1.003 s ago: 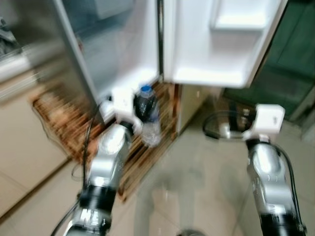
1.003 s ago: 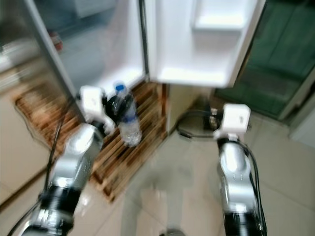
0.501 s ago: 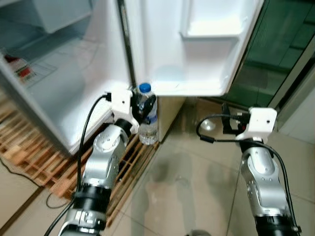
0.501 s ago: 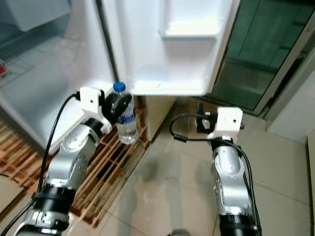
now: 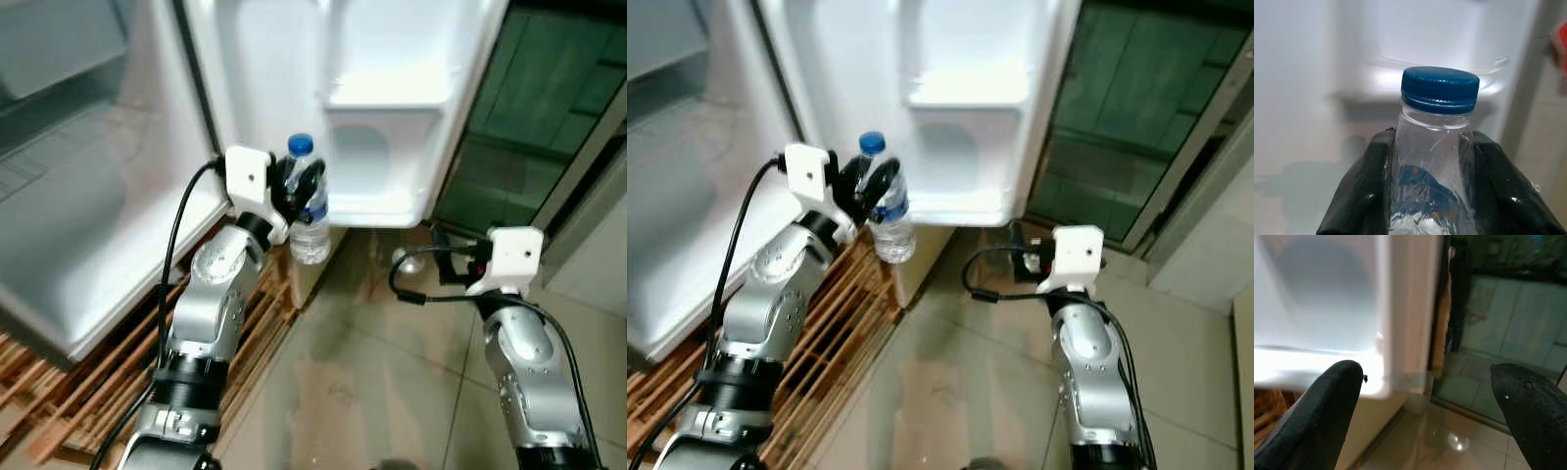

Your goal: Restocking fridge

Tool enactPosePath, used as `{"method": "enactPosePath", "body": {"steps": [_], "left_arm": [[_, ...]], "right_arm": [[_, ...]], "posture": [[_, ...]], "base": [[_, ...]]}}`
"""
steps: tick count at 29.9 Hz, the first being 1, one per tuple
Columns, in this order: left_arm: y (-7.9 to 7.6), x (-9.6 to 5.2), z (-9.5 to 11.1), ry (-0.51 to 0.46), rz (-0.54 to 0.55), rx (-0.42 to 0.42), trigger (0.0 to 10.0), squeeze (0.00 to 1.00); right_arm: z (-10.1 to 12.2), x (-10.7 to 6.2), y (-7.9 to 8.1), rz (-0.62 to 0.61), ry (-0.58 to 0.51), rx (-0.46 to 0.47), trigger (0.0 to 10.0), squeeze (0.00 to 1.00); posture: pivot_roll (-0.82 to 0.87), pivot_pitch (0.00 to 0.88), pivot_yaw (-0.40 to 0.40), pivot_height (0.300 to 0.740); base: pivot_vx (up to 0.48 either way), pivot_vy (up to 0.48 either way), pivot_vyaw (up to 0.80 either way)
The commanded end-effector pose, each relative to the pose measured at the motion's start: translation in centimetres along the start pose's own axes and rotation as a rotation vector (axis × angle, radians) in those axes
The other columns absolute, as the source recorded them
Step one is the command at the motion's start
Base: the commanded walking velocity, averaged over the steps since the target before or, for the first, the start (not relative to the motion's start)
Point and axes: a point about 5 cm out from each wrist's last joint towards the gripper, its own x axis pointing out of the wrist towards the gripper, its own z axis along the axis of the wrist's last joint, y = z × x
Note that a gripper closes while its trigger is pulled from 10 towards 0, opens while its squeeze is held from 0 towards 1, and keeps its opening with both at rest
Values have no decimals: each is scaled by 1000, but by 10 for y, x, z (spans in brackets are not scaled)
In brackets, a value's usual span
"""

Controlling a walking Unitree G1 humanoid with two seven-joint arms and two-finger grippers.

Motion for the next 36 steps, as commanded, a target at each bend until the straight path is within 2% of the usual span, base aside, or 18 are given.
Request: {"method": "enactPosePath", "body": {"steps": [1,2,5,13,15,18,22,24,27,30,35,36], "left_arm": [[7,2,15,-51,27,29,10000,0],[13,4,22,-69,59,36,10000,0],[17,5,27,-80,75,55,10000,0],[20,2,25,-76,109,53,10000,0],[28,0,19,-78,173,38,10000,0],[34,-2,16,-79,207,39,10000,0],[39,-4,11,-82,241,79,10000,0],[41,-4,11,-90,250,130,10000,0],[39,-2,17,-139,242,225,10000,0],[28,5,29,-226,194,327,10000,0],[23,16,28,-251,200,322,10000,0],[20,23,29,-282,203,295,10000,0]], "right_arm": [[5,0,10,58,-11,21,10000,0],[3,-2,19,141,15,17,10000,0],[1,-6,25,206,45,18,10000,0],[-3,-10,24,225,76,12,10000,0],[-3,-10,25,229,82,11,10000,0],[-3,-9,26,232,83,12,10000,0],[-4,-10,27,237,88,12,10000,0],[-4,-10,27,240,90,9,10000,0],[-4,-11,25,240,92,3,10000,0],[-4,-13,25,243,94,-5,10000,0],[-2,-16,28,260,91,-10,10000,0],[0,-19,29,265,90,-8,10000,0]], "posture": [[-207,28,49,740],[-211,34,50,740],[-211,38,50,740],[-216,47,50,740],[-217,49,49,740],[-218,50,48,740],[-226,55,43,740],[-228,58,41,740],[-232,65,38,740],[-231,88,28,740],[-243,116,26,740],[-253,136,28,740]], "base": [[480,0,0],[480,0,0],[472,0,0],[163,0,0],[0,0,0],[0,0,0],[0,0,0],[0,0,0],[0,0,0],[0,0,0],[0,0,0],[0,0,0]]}}
